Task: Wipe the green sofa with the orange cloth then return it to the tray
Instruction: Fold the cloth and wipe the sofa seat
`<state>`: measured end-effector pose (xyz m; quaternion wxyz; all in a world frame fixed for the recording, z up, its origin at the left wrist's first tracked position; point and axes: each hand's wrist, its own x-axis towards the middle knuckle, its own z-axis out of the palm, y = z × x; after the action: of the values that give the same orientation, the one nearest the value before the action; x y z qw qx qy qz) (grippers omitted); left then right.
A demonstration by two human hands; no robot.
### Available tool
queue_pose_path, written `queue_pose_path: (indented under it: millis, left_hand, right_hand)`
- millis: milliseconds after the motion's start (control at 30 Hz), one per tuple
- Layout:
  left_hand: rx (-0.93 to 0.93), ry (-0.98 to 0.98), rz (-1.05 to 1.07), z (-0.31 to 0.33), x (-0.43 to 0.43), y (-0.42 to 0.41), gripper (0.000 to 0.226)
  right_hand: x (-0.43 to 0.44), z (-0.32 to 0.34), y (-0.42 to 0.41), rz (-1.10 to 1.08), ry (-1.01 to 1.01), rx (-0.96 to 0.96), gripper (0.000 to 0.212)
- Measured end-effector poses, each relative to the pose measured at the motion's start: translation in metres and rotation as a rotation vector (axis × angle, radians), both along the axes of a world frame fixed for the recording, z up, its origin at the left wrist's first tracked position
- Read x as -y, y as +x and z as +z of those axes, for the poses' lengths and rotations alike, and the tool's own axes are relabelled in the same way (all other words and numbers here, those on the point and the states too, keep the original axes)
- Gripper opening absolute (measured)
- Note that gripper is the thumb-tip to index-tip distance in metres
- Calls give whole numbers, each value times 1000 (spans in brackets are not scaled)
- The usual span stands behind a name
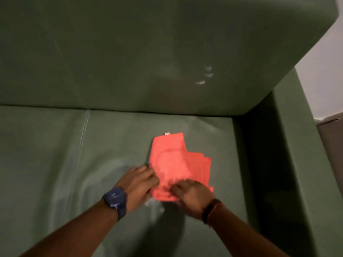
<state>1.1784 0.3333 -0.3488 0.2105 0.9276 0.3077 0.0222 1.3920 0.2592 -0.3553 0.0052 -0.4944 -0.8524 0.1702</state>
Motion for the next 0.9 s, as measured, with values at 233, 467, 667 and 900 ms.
queue_pose_path:
  millis: [233, 467, 667, 900]
  left_hand:
    - [-530, -290, 446, -72, 41, -70, 162]
    - [-507, -255, 450, -87, 41, -78, 157]
    - [-480, -244, 460, -91, 44, -79, 159]
    - [-449, -246, 454, -97, 44, -81, 158]
  right_hand:
    - [11, -58, -42, -469, -49, -37, 64]
    - [33, -96, -98, -437, -72, 37, 76]
    - [38, -97, -75, -570, -36, 98, 83]
    - [66, -102, -77, -329, -31, 79, 81]
